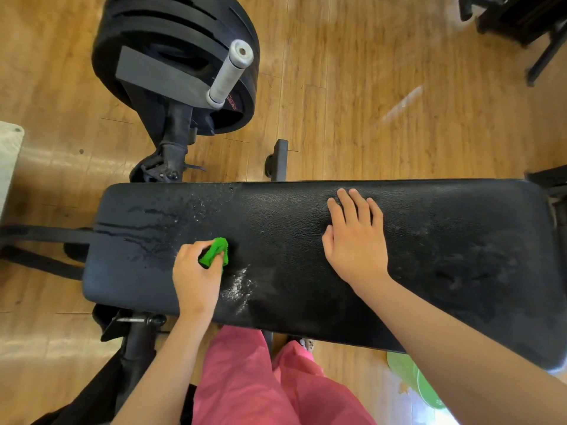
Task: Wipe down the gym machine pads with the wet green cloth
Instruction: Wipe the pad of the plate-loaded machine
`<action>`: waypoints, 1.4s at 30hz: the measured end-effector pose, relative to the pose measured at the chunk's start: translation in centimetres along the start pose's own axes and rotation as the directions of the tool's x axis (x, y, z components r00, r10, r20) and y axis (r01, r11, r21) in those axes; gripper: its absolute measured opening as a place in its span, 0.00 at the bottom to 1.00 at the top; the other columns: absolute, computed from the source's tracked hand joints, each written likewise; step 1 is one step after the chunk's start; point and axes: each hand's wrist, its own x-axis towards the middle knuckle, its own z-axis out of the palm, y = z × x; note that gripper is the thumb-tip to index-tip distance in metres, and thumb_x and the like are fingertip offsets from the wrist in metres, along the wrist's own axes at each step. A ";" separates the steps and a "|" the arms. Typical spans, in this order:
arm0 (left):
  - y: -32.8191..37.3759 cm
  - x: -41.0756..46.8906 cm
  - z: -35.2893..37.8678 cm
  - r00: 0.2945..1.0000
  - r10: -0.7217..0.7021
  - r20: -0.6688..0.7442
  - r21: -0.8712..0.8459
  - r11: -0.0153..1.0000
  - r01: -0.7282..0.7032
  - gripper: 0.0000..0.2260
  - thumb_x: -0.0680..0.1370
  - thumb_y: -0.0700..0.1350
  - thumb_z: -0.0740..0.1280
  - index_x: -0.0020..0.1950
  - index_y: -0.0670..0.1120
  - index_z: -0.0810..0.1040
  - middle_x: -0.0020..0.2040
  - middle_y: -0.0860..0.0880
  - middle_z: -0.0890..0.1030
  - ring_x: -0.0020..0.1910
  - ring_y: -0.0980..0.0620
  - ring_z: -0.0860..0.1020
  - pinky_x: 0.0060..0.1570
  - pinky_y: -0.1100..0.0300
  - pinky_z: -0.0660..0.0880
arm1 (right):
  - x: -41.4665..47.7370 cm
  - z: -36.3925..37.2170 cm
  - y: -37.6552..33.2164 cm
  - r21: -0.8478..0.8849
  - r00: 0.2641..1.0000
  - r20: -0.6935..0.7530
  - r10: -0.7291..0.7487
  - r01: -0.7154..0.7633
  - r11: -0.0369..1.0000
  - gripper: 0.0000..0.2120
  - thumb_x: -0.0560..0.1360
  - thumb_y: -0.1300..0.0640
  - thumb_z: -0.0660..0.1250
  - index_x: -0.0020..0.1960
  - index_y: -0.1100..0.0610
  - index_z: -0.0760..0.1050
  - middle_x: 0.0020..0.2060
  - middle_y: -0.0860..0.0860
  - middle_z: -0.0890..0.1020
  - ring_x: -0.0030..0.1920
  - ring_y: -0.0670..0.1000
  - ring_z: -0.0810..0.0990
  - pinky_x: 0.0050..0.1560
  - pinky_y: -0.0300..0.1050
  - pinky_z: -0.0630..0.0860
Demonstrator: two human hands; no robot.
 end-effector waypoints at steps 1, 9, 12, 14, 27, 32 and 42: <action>0.6 -0.6 0.3 1.000 -0.005 -0.008 -0.020 1.000 0.005 0.10 0.72 0.37 0.72 0.52 0.44 0.82 0.46 0.49 0.77 0.47 0.49 0.76 0.48 0.59 0.70 | 0.0 0.0 0.0 0.000 1.000 -0.006 -0.001 0.001 1.000 0.22 0.77 0.54 0.59 0.68 0.61 0.70 0.69 0.59 0.72 0.72 0.60 0.66 0.72 0.60 0.60; 2.3 -5.1 1.8 0.989 0.126 0.082 -0.090 0.989 -0.118 0.10 0.72 0.38 0.73 0.52 0.46 0.81 0.46 0.54 0.77 0.47 0.55 0.76 0.49 0.63 0.71 | 0.0 0.0 0.0 0.022 1.000 -0.026 -0.013 0.013 1.000 0.22 0.76 0.54 0.61 0.68 0.61 0.71 0.69 0.60 0.72 0.72 0.61 0.66 0.71 0.61 0.61; 1.0 -4.6 1.1 0.998 0.064 0.007 -0.035 0.997 -0.064 0.10 0.72 0.38 0.73 0.52 0.46 0.81 0.46 0.52 0.78 0.46 0.54 0.76 0.48 0.64 0.69 | 0.0 0.1 0.0 0.024 0.999 -0.031 -0.012 0.013 1.000 0.22 0.76 0.54 0.61 0.68 0.61 0.71 0.69 0.60 0.72 0.72 0.61 0.66 0.71 0.61 0.61; 0.1 -4.3 0.5 0.999 0.013 -0.043 0.007 1.000 -0.013 0.10 0.72 0.38 0.73 0.53 0.44 0.81 0.47 0.49 0.78 0.46 0.51 0.76 0.48 0.62 0.69 | -0.1 0.1 0.0 0.029 0.999 -0.040 -0.017 0.018 0.999 0.22 0.76 0.55 0.61 0.68 0.62 0.71 0.68 0.60 0.72 0.71 0.61 0.66 0.71 0.61 0.61; 4.2 -8.9 3.8 0.998 0.016 -0.064 -0.098 0.995 -0.022 0.09 0.72 0.41 0.73 0.51 0.49 0.81 0.45 0.53 0.78 0.45 0.56 0.76 0.46 0.64 0.70 | -0.1 0.5 0.1 0.043 0.997 -0.061 -0.054 0.057 0.997 0.24 0.75 0.53 0.61 0.67 0.63 0.70 0.68 0.62 0.72 0.71 0.62 0.66 0.71 0.62 0.61; 4.0 -10.6 4.1 0.994 0.073 -0.079 -0.063 0.995 -0.078 0.09 0.72 0.39 0.73 0.51 0.48 0.82 0.45 0.53 0.78 0.45 0.57 0.76 0.47 0.64 0.70 | -0.1 0.9 0.1 0.034 0.996 -0.049 -0.073 0.075 0.997 0.24 0.76 0.53 0.61 0.69 0.62 0.69 0.69 0.62 0.70 0.72 0.63 0.65 0.72 0.62 0.59; -3.2 -7.2 -0.2 0.949 -0.218 -0.226 0.103 0.964 0.246 0.08 0.74 0.39 0.71 0.53 0.41 0.80 0.48 0.42 0.78 0.47 0.44 0.76 0.48 0.51 0.73 | 0.0 0.9 0.0 0.035 0.997 -0.016 -0.076 0.077 0.996 0.24 0.77 0.53 0.60 0.70 0.62 0.67 0.71 0.62 0.68 0.73 0.63 0.62 0.73 0.63 0.56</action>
